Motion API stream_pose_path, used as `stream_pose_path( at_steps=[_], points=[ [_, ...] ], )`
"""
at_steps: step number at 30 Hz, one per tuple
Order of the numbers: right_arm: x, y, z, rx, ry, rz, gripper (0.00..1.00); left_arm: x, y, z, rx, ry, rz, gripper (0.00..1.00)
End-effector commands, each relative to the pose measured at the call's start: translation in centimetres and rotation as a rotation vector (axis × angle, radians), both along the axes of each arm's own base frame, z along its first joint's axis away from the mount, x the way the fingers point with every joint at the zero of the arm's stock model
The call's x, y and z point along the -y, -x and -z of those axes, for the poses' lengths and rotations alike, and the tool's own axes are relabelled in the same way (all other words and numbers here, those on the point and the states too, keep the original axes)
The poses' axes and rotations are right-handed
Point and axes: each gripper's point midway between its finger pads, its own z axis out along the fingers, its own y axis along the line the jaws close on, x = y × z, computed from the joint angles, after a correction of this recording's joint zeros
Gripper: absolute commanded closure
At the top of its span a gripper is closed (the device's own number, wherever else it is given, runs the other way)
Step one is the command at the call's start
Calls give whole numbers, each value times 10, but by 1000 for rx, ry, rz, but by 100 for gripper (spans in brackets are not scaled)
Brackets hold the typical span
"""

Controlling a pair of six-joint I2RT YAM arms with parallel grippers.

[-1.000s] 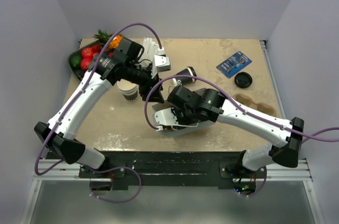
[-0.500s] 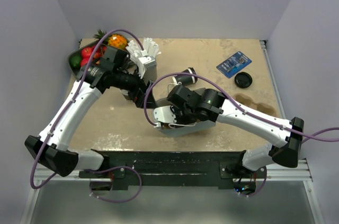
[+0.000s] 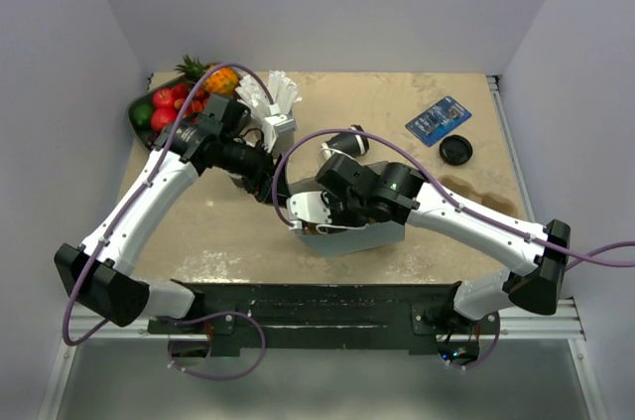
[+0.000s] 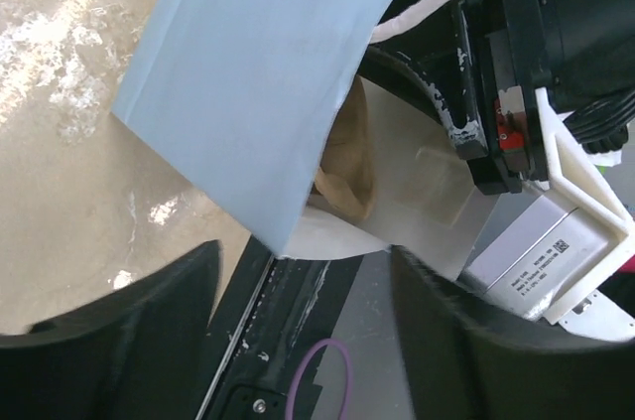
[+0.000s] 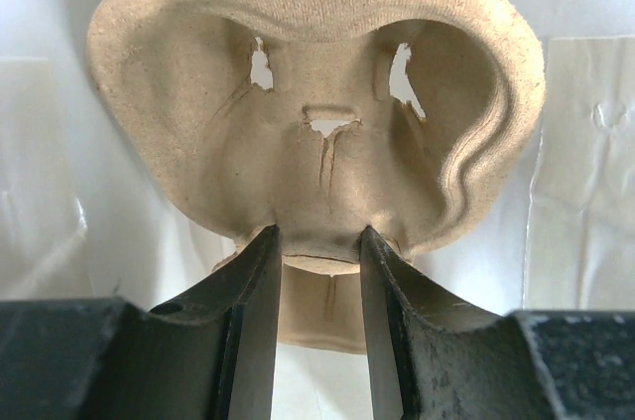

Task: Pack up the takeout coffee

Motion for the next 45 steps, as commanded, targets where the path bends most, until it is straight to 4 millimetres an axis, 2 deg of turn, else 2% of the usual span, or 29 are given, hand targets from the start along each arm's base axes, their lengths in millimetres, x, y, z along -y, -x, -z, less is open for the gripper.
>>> stream_pose_path(
  at_steps=[1, 5, 7, 9, 10, 11, 14, 24, 30, 31, 33, 34, 36, 37, 39, 43, 45],
  points=[
    [-6, -3, -8, 11, -57, 23, 100, 8, 10, -16, -13, 89, 70, 38],
    [-6, -5, -9, 19, -53, 30, 100, 8, 16, -16, -23, 114, 95, 61],
    [-6, -6, -10, 24, -52, 33, 100, 7, 17, -20, -27, 129, 93, 62],
    [-7, -7, -11, 26, -57, 39, 100, 7, 16, -26, -48, 158, 75, 43],
    [-8, -7, -12, 24, -60, 42, 100, 8, 16, -31, -59, 184, 77, 31],
    [-8, -7, -12, 23, -63, 45, 100, 8, 16, -31, -71, 187, 69, 15],
    [-10, -8, -13, 22, -73, 51, 100, 7, 15, -29, -71, 177, 49, 8],
    [-17, -11, -17, 23, -91, 69, 100, 10, -9, -9, -98, 96, -60, 4],
    [-19, -15, -18, 31, -91, 78, 100, 5, -10, 5, -87, 31, -77, 19],
    [-19, -15, -17, 32, -90, 77, 100, 4, -8, 7, -91, 30, -70, 30],
    [-18, -15, -15, 32, -82, 80, 100, 2, -5, 7, -80, 31, -57, 40],
    [-16, -15, -14, 34, -77, 83, 100, 2, -4, 8, -76, 31, -50, 50],
    [-13, -15, -11, 38, -63, 84, 100, 1, -1, 6, -83, 35, -47, 59],
    [-11, -15, -11, 41, -59, 84, 100, 1, -1, 4, -80, 40, -44, 69],
    [-9, -16, -10, 44, -49, 82, 100, 1, 0, 2, -60, 47, -24, 75],
    [-3, -17, -7, 53, -10, 75, 100, 6, 0, -11, -35, 91, 8, 100],
    [3, -17, -3, 56, 26, 57, 100, 8, 1, -17, -29, 116, 30, 100]
  ],
)
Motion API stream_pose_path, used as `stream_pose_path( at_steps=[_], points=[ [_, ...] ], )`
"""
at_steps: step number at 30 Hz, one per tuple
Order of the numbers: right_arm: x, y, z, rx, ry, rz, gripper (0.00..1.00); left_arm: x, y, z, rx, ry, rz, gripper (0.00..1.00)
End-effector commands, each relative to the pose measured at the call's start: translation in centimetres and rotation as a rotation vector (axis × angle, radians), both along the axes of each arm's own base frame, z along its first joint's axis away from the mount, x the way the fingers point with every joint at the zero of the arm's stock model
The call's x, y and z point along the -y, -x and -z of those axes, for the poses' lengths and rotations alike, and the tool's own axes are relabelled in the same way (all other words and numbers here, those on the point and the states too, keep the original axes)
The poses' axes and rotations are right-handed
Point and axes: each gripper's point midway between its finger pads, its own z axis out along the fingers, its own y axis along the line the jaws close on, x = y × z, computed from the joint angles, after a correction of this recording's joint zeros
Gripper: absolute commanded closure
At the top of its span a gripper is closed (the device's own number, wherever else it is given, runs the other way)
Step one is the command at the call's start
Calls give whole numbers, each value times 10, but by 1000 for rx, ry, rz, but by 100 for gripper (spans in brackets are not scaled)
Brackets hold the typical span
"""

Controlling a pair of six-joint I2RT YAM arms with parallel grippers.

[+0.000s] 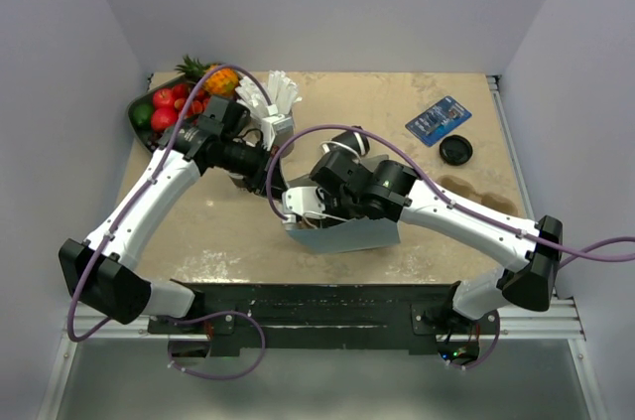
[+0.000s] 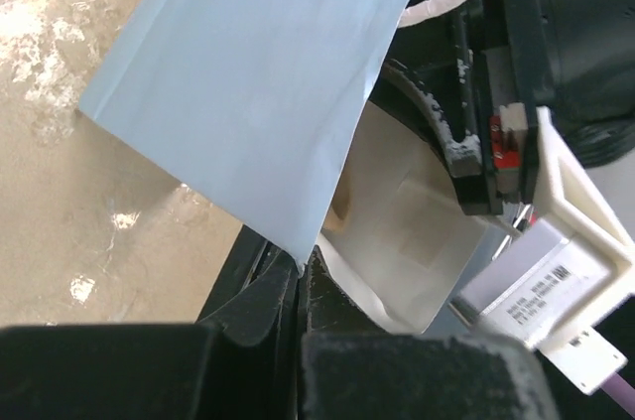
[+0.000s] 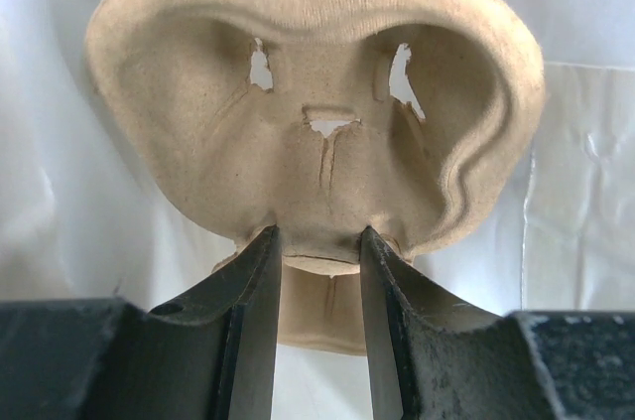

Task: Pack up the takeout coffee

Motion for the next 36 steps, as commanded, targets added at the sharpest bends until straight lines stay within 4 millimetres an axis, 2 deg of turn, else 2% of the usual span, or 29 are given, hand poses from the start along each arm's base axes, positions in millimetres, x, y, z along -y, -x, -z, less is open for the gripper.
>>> stream_pose_path(
  at_steps=[1, 6, 12, 19, 23, 33, 36],
  points=[
    [12, -7, -2, 38, 48, -12, 100, 6, 6, -28, 56, 88, 60, 100],
    [27, -6, 16, -9, 159, -46, 100, 8, 9, -39, 74, 126, 82, 100],
    [34, -3, 34, -53, 207, -44, 100, 8, 11, -37, 74, 129, 90, 100],
    [40, -12, 31, -46, 177, 24, 100, 5, 11, -30, 80, 104, 88, 100],
    [50, -9, 42, -69, 227, 37, 100, 4, 10, -27, 78, 92, 80, 100],
    [62, -21, 69, -32, 350, 84, 100, 8, 13, -41, 82, 136, 107, 100],
    [57, -22, 72, -42, 341, 98, 100, 11, 14, -47, 79, 159, 118, 100]
  ],
)
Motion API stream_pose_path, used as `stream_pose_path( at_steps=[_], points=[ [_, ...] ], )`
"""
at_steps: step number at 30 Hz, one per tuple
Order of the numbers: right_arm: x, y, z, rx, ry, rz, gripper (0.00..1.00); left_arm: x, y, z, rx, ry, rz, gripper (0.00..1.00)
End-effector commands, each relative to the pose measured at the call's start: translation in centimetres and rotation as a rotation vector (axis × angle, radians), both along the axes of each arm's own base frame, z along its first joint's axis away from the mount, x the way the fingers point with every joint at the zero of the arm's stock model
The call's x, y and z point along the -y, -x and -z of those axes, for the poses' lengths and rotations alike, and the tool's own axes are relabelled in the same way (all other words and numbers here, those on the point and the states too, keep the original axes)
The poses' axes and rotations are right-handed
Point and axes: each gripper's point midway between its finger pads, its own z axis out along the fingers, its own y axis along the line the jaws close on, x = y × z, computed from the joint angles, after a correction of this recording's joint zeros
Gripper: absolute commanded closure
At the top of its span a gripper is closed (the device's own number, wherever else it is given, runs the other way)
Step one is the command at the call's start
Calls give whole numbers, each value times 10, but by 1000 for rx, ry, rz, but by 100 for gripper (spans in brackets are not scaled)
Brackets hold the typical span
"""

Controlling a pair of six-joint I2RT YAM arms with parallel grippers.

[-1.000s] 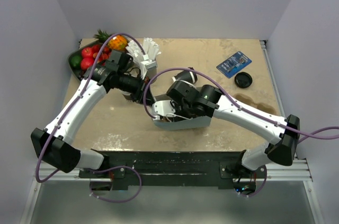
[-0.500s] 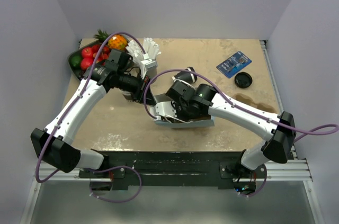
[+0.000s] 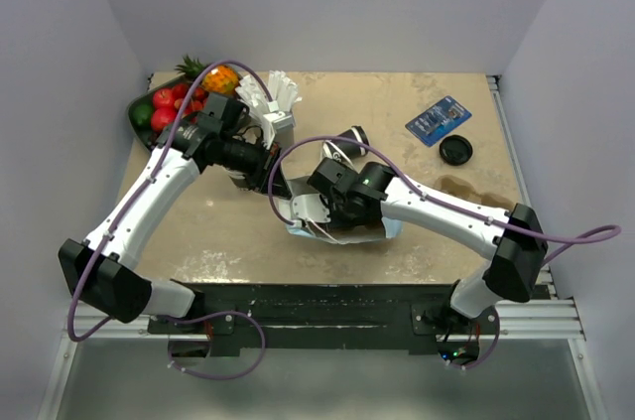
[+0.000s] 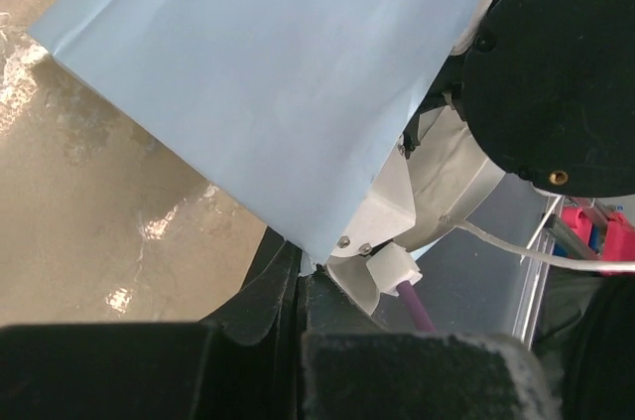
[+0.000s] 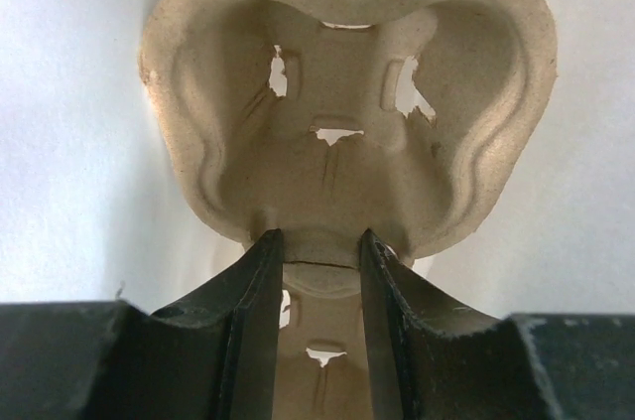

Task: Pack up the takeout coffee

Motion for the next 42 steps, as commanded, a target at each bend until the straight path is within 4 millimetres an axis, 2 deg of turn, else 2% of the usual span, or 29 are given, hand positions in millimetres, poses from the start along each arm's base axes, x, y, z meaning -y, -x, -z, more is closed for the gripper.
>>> stream_pose_path(
  at_steps=[1, 5, 10, 15, 21, 27, 38, 42],
  points=[
    [17, -2, 9, -14, 85, 65, 100, 10, 16, -40, 3, 137, 76, 100],
    [-7, -14, -31, 69, -77, 80, 100, 9, 16, -32, -12, 121, 71, 100],
    [-13, -21, -53, 119, -150, 116, 100, 7, 17, -22, -24, 98, 59, 100],
    [0, -19, -38, 109, -102, 164, 100, 4, 18, -23, -9, 91, 52, 100],
    [-4, -19, -38, 102, -123, 186, 100, 0, 23, -20, -5, 78, 44, 100],
    [12, -20, -5, 87, 29, 146, 100, 10, 31, -47, -29, 197, 95, 100],
    [13, -20, 18, 67, 82, 110, 100, 19, 47, -72, -124, 362, 219, 100],
    [9, -16, 22, 34, 72, 121, 100, 20, 48, -72, -134, 369, 228, 100]
  ],
)
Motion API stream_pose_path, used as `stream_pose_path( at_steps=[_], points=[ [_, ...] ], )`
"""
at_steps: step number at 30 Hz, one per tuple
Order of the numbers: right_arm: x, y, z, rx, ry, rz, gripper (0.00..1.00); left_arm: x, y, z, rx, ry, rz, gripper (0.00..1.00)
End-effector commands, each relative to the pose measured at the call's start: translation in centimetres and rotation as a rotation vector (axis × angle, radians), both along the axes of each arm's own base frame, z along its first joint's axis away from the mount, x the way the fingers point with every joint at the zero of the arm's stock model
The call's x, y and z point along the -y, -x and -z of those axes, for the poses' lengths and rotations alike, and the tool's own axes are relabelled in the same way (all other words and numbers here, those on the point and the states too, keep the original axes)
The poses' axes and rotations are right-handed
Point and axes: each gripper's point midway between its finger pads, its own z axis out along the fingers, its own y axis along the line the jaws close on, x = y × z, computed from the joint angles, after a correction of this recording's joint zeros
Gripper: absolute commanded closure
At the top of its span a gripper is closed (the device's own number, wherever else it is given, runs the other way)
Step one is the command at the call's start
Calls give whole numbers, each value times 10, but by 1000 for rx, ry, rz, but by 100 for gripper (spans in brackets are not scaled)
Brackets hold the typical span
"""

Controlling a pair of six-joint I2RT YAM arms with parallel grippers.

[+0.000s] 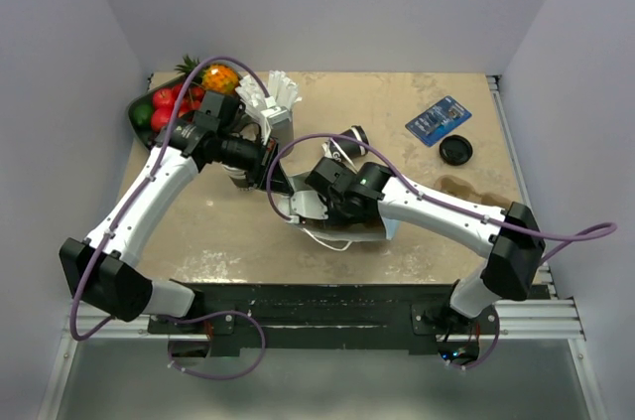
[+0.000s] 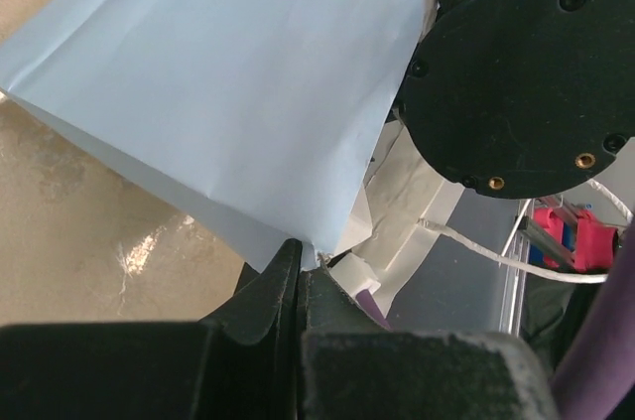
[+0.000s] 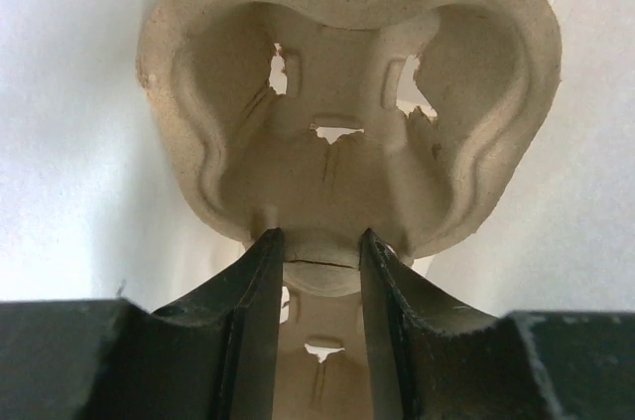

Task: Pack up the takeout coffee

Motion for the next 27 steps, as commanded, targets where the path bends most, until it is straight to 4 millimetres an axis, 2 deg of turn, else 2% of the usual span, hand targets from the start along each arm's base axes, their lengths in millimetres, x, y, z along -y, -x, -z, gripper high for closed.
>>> stream_pose_path(
  at_steps=[1, 3, 5, 8, 11, 12, 15, 18, 23, 24, 25, 26, 27],
  points=[
    [9, -8, 21, -10, 68, 72, 100, 13, 47, -59, -117, 262, 194, 100],
    [4, -4, 23, -38, 45, 68, 100, 13, 47, -58, -122, 263, 195, 100],
    [2, -1, 24, -56, 28, 74, 93, 14, 47, -58, -121, 263, 195, 100],
    [-4, 8, 25, -105, -17, 90, 87, 14, 45, -58, -113, 259, 190, 100],
    [-8, 13, 21, -130, -66, 111, 68, 15, 42, -60, -102, 250, 174, 100],
    [-10, 13, 19, -133, -81, 117, 57, 15, 42, -60, -111, 246, 166, 100],
    [-16, 19, 13, -192, -127, 116, 44, 15, 36, -55, -99, 217, 132, 100],
    [-27, 18, -7, -186, -196, 96, 36, 15, 28, -46, -83, 169, 84, 100],
    [-46, 16, -55, -151, -339, 47, 27, 15, 19, -42, -83, 149, 49, 100],
    [-48, 16, -63, -146, -356, 42, 19, 14, 17, -40, -82, 140, 39, 100],
    [-52, 14, -78, -130, -384, 34, 14, 13, 16, -37, -85, 128, 29, 100],
    [-52, 15, -87, -120, -403, 28, 13, 11, 13, -34, -84, 114, 15, 100],
    [-54, 16, -95, -119, -425, 20, 1, 11, 13, -32, -91, 108, 11, 100]
  ],
)
